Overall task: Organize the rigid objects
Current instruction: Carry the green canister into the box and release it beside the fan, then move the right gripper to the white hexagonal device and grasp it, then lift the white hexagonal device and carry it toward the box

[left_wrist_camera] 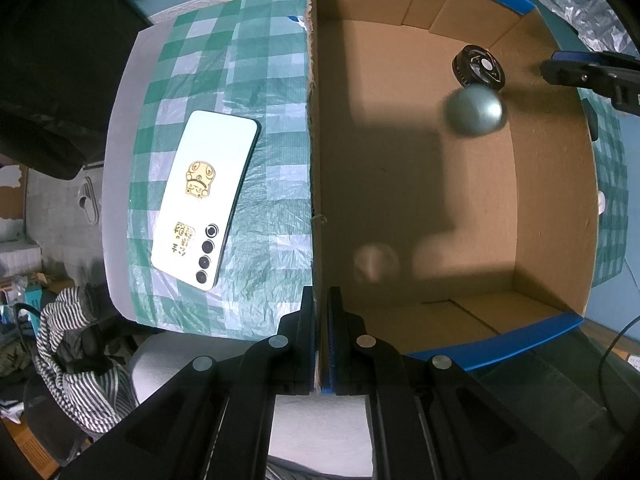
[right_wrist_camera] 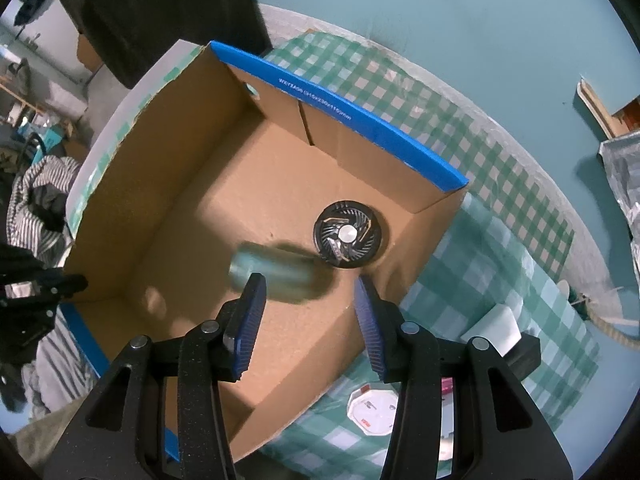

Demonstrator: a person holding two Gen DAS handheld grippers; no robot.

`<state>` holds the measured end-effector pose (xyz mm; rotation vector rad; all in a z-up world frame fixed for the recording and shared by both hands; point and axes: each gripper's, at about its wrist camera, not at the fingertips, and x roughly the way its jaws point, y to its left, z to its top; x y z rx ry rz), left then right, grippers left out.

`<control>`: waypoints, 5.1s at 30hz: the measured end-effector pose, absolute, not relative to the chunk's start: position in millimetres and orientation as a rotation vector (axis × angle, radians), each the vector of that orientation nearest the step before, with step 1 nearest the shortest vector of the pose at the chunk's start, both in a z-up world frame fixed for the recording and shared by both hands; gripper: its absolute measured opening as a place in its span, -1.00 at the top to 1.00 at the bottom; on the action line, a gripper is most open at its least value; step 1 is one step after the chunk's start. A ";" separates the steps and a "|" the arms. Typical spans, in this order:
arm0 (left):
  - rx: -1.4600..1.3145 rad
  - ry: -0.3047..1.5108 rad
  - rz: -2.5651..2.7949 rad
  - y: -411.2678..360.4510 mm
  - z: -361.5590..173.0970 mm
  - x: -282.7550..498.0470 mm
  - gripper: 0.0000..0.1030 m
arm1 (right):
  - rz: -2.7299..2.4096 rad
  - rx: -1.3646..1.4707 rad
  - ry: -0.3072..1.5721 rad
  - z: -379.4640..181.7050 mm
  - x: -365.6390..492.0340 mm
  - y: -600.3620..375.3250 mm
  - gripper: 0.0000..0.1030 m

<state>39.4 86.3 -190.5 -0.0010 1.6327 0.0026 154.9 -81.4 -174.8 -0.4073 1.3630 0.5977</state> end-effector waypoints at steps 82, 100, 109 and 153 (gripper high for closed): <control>0.042 1.646 -0.009 85.0 -189.6 38.1 0.91 | 0.625 -0.240 1.469 -271.1 95.2 -218.1 -0.43; 0.046 1.648 -0.006 83.7 -190.3 40.4 0.91 | 0.597 -0.335 1.513 -279.8 72.9 -189.3 -0.42; 0.037 1.650 -0.002 84.5 -190.2 40.3 0.91 | 0.593 -0.441 1.503 -295.0 62.5 -164.1 -0.12; 0.042 1.652 -0.013 81.2 -190.0 42.4 0.91 | 0.537 -0.280 1.380 -164.8 117.9 -171.7 -0.05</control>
